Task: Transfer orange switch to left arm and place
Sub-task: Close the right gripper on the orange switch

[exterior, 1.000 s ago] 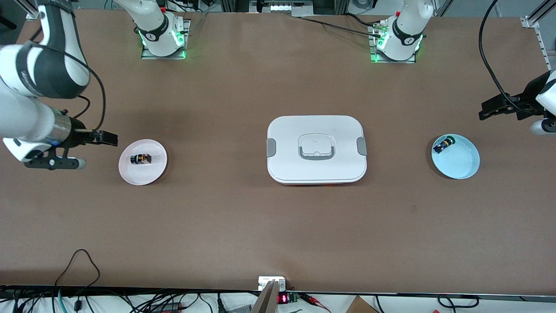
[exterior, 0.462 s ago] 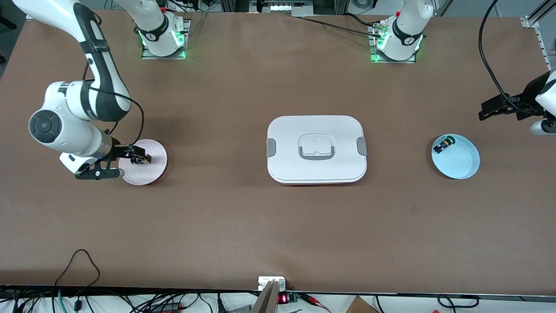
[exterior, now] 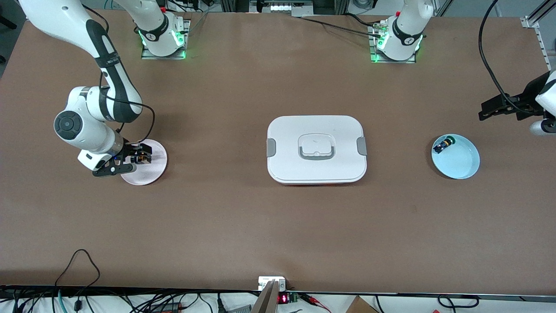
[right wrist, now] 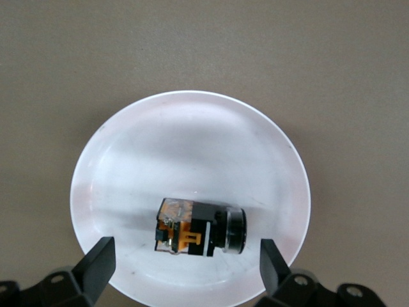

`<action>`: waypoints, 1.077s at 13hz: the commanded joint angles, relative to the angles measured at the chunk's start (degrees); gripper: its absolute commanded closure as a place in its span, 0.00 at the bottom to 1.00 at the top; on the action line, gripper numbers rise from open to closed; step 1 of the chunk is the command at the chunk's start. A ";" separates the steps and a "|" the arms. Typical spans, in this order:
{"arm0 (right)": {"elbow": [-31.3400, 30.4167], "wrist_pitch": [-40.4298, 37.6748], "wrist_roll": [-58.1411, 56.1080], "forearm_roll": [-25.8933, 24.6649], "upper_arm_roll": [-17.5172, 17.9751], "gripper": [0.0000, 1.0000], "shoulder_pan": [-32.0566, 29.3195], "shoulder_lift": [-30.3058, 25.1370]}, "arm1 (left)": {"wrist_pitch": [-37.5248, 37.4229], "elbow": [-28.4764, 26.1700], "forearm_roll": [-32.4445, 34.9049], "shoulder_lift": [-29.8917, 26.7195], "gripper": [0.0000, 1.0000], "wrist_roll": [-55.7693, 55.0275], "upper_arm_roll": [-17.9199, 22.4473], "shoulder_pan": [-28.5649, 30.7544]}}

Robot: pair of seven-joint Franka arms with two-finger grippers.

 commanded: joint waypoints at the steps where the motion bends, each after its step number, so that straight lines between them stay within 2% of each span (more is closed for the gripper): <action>1: -0.62 1.67 -3.62 0.84 0.28 0.00 -0.95 1.38 | -0.89 1.55 0.66 0.60 0.00 0.92 0.03 0.09; 3: -1.14 2.55 -3.81 1.28 0.28 0.00 -1.21 1.74 | -0.97 1.46 0.66 0.60 0.00 1.00 0.03 0.09; 5: -1.15 2.55 -3.81 4.26 0.28 0.00 -1.21 2.43 | -0.97 1.46 0.66 0.60 0.00 1.00 0.03 0.09; 12: -1.32 3.52 -6.62 4.36 0.28 0.01 -1.30 4.90 | -0.97 1.46 0.66 0.60 0.00 1.09 0.12 0.27; 13: -1.15 3.00 -6.62 4.36 0.28 0.17 -0.95 4.90 | -0.97 1.46 0.66 0.60 0.00 1.09 0.12 0.27; 14: -1.15 2.64 -7.67 4.27 0.28 0.42 -0.77 4.81 | -0.97 1.46 0.66 0.69 0.00 1.09 0.12 0.27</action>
